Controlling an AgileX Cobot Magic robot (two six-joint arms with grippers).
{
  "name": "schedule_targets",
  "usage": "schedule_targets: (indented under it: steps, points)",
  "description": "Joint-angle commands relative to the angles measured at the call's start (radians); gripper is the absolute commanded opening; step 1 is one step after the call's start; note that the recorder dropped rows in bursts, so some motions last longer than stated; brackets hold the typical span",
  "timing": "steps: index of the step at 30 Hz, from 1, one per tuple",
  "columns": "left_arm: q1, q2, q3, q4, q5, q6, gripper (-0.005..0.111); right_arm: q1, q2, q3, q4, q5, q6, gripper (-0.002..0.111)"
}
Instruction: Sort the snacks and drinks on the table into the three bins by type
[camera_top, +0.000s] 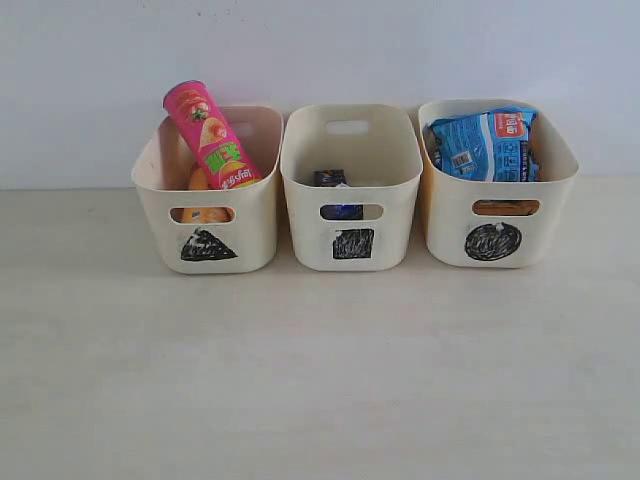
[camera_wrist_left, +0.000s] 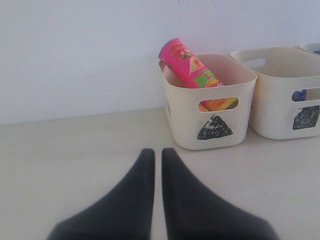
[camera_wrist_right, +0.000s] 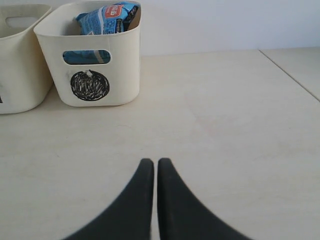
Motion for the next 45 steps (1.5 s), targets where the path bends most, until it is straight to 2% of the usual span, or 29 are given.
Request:
schedule_targets:
  steps: [1, 7, 23, 45]
  points:
    - [0.002, -0.002, 0.031, -0.021, -0.052, -0.020, 0.004, 0.002, -0.005, 0.004, -0.002, -0.008, 0.000, 0.000]
    - [0.002, -0.002, 0.074, 0.050, -0.123, -0.118, 0.004, 0.002, -0.005, 0.004, -0.002, -0.008, 0.000, 0.000]
    - [0.002, -0.002, 0.074, 0.088, 0.031, -0.158, 0.004, 0.002, -0.005, 0.004, -0.002, -0.008, 0.000, 0.000]
    - [0.002, -0.002, 0.074, 0.088, 0.026, -0.158, 0.004, 0.002, -0.005, 0.004, -0.002, -0.008, 0.000, 0.000]
